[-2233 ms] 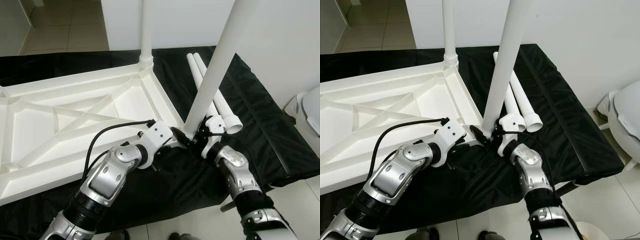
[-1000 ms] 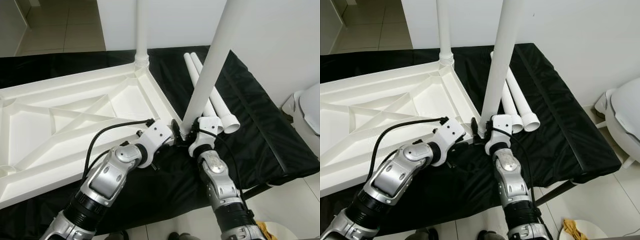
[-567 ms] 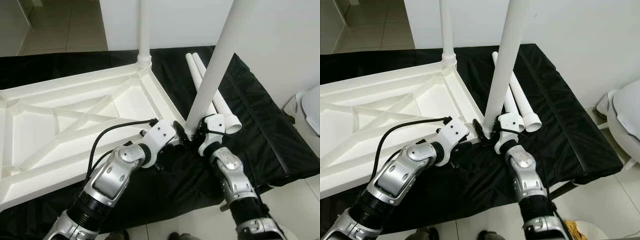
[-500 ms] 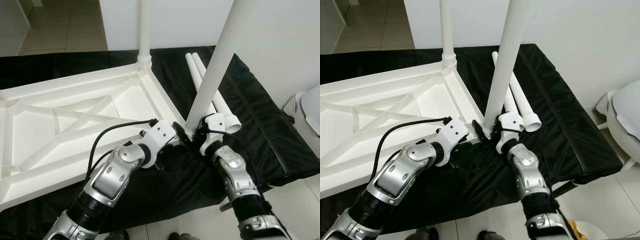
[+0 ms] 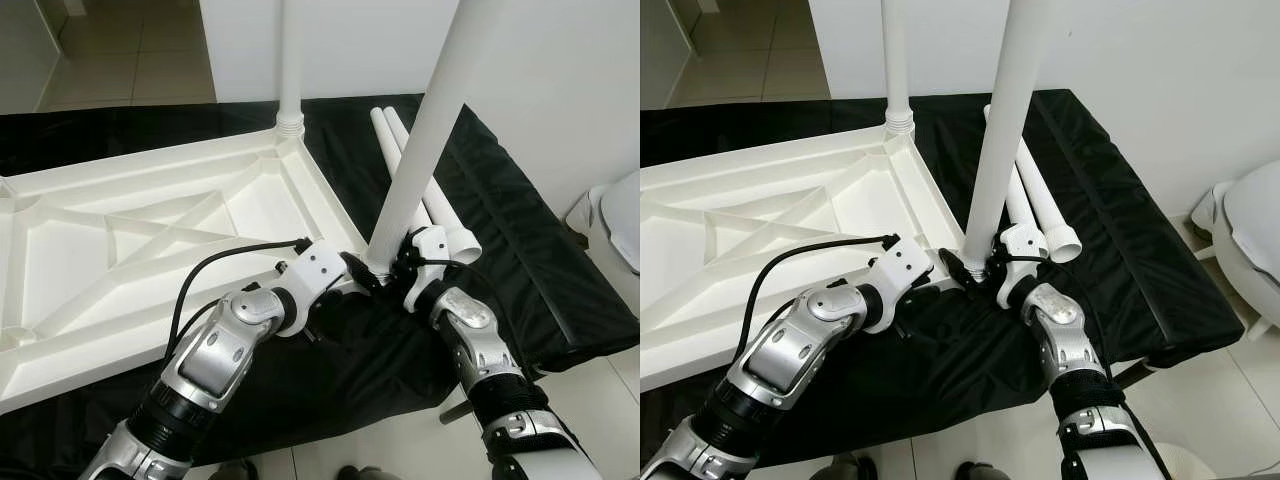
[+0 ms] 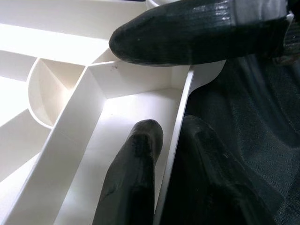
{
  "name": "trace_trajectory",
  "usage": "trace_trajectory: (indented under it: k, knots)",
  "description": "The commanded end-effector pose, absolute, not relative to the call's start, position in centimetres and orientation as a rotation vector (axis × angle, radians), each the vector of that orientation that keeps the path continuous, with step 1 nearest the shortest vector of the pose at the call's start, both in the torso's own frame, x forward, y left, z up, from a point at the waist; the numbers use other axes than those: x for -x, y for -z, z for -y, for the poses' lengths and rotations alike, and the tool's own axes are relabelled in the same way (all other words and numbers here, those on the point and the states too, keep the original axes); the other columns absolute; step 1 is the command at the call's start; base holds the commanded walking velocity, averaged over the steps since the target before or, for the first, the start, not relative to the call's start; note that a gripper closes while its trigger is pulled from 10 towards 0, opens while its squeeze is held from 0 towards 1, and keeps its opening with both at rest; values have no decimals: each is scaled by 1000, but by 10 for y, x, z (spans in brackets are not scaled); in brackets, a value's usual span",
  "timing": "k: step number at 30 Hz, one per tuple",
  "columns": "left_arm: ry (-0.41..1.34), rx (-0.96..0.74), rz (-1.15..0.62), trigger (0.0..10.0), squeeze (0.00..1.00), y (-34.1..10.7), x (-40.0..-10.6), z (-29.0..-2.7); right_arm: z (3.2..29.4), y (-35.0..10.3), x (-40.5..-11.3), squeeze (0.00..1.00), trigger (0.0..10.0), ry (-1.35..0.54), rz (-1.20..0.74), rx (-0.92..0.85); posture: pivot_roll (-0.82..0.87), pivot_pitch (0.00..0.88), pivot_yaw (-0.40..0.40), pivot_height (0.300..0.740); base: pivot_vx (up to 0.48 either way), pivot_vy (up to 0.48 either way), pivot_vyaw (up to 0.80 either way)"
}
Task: Building children table
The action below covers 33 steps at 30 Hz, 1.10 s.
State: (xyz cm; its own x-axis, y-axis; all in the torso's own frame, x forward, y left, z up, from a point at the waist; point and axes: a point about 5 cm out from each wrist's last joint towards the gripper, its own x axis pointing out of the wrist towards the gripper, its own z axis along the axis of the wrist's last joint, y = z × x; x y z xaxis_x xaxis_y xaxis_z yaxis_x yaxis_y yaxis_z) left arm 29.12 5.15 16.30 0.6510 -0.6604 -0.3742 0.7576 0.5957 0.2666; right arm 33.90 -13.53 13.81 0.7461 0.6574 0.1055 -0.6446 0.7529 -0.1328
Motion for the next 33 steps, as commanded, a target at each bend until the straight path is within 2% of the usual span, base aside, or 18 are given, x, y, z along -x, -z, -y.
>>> trace_trajectory:
  k: [1, 4, 5, 12, 17, 24, 25, 27, 32, 33]
  knots:
    - [837, -433, -177, 10000, 0, -176, -291, -49, 139, -126, -337, 0, 980, -714, 96, 93, -4, 117, -29, 740, 0, 0, 0]
    - [837, -433, -178, 10000, 0, -176, -290, -49, 140, -126, -337, 0, 980, -715, 100, 84, -6, 117, -28, 740, 0, 0, 0]
    - [839, -433, -178, 10000, 0, -176, -290, -49, 142, -127, -337, 0, 0, -718, 105, 78, -10, 117, -23, 740, 0, 0, 0]
    - [850, -446, -181, 10000, 0, -175, -290, -49, 147, -126, -336, 0, 0, -727, 124, 48, -12, 117, -18, 740, 0, 0, 0]
    - [852, -458, -190, 10000, 0, -174, -289, -49, 139, -123, -334, 0, 0, -676, 126, 31, -7, 123, -18, 740, 0, 0, 0]
    - [853, -460, -195, 10000, 0, -172, -287, -50, 124, -119, -330, 0, 0, -546, 116, 9, -7, 127, -21, 740, 0, 0, 0]
    - [855, -461, -196, 10000, 0, -172, -287, -50, 115, -118, -328, 0, 0, -470, 99, -22, -12, 129, -21, 740, 0, 0, 0]
    - [857, -462, -196, 10000, 0, -172, -287, -50, 106, -118, -325, 0, 0, -431, 95, -40, -13, 131, -19, 740, 0, 0, 0]
    - [863, -463, -195, 10000, 0, -171, -287, -48, 94, -122, -322, 0, 0, -332, 107, -41, -17, 134, -18, 740, 0, 0, 0]
    - [868, -465, -195, 10000, 0, -171, -286, -48, 91, -124, -321, 0, 0, -259, 110, -38, -15, 134, -18, 740, 0, 0, 0]
